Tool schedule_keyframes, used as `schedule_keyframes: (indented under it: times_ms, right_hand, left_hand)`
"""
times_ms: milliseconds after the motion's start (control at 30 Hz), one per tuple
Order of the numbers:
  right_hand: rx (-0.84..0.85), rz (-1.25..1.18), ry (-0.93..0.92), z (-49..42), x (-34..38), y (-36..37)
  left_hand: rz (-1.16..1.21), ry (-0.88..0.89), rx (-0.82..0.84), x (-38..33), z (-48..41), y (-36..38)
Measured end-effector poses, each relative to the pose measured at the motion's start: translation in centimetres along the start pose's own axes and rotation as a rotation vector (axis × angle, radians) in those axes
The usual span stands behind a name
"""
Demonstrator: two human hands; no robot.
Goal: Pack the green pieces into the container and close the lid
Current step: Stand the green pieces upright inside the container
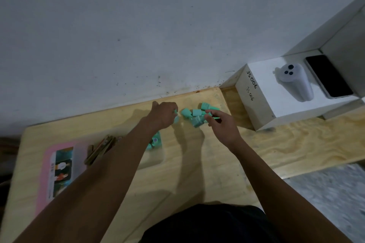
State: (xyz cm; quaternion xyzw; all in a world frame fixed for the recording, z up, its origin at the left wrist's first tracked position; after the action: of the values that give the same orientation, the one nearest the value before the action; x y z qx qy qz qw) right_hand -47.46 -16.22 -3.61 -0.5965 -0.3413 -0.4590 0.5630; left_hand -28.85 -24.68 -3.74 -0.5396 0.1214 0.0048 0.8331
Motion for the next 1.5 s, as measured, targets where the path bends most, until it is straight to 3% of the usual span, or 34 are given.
schedule_keyframes:
  times_ms: [133,233,333,467,667,800,933,1100,1500]
  right_hand:
    - [-0.023,-0.167,0.03,1.7,1.9,1.6]
    - [-0.046,-0.391,0.156,3.4,2.0,4.1]
    - [0.017,-0.291,0.089,4.3,3.4,7.1]
    - [0.165,0.074,-0.21,5.1,6.2,11.0]
    - [0.326,0.622,-0.462,6.3,6.9,15.0]
    - [0.298,0.823,-0.56,6.7,6.6,15.9]
    - [0.194,0.865,-0.544,6.8,6.4,15.5]
    - [0.183,0.824,-0.464,6.6,5.9,15.4]
    - [0.22,0.742,-0.398,6.5,5.1,15.3]
  left_hand:
    - [0.562,-0.038,0.015,2.1,3.9,-3.6]
    - [0.763,-0.079,-0.023,4.8,7.3,-5.6]
    - [0.849,-0.145,-0.083,8.1,10.2,-6.3]
    - [0.788,-0.165,-0.133,11.5,13.1,-5.8]
    - [0.481,-0.138,-0.15,13.0,15.1,-3.2]
    - [0.369,-0.128,-0.152,12.6,15.6,-1.1]
    - [0.277,-0.093,-0.156,11.7,15.2,0.8]
    - [0.159,-0.099,-0.188,11.4,14.1,2.9]
    - [0.484,-0.153,-0.231,11.7,13.1,3.8]
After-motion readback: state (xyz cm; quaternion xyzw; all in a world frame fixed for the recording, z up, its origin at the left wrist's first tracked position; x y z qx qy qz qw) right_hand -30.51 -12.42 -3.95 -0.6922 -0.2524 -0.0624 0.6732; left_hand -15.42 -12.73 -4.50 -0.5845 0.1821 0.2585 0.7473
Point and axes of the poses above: each hand's wrist, its own z-axis away from the middle knuckle, its own y-axis out of the palm, x = y × z, the point moved 9 cm from there along -z, towards the middle knuckle, and after that the axes turned 12 degrees about -y, right-handed, at the moved point
